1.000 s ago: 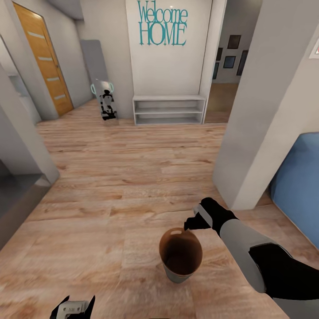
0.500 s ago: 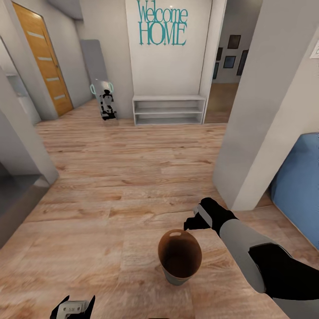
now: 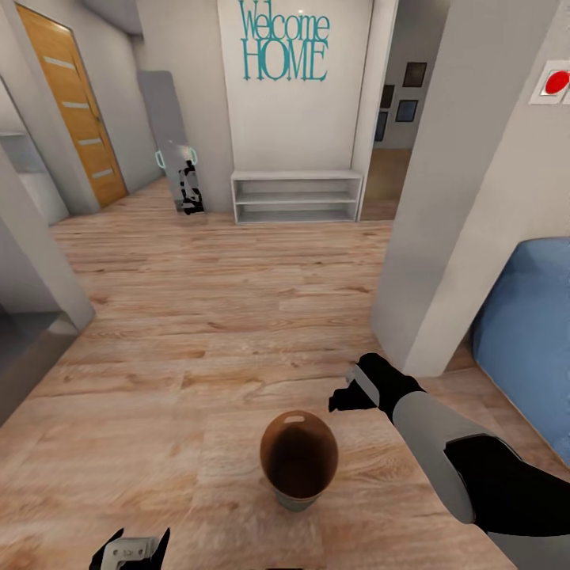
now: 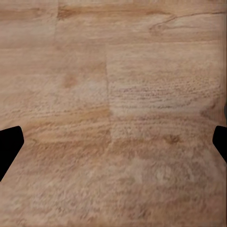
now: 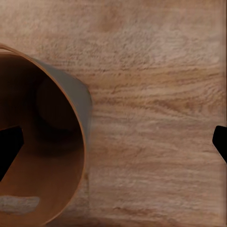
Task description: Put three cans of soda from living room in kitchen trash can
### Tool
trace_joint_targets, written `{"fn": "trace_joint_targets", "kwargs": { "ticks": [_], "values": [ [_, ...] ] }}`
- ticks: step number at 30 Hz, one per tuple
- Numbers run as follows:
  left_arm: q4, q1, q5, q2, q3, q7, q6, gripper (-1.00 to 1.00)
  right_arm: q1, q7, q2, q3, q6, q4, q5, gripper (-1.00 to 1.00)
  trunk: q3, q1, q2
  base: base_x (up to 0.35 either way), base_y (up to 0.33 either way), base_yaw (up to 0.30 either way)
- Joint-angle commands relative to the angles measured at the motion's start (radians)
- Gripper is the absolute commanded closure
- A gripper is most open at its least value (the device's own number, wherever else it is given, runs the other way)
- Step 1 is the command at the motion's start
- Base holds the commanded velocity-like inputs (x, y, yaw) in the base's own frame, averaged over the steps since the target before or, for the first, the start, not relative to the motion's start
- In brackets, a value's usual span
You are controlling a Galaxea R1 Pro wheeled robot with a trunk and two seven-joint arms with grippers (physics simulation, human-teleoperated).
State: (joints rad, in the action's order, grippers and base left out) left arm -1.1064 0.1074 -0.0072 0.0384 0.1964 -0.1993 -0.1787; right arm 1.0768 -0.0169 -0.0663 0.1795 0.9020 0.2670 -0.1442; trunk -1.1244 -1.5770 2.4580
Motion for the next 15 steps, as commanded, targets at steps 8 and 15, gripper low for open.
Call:
{"fn": "trace_joint_targets", "kwargs": {
  "ticks": [8,15],
  "values": [
    [-0.003,0.0,0.001,0.0,0.0,-0.001,-0.002,-1.0,0.0,0.0,0.0,0.0,0.0,0.0,0.0,-1.0,0.0,0.0,0.0,0.003,-0.026,0.0],
    [-0.004,0.0,0.001,0.0,0.0,-0.002,0.001,-1.0,-0.001,0.0,0.001,0.0,0.0,0.0,0.0,-1.0,0.0,0.0,0.0,0.001,-0.005,0.0]
  ]
}}
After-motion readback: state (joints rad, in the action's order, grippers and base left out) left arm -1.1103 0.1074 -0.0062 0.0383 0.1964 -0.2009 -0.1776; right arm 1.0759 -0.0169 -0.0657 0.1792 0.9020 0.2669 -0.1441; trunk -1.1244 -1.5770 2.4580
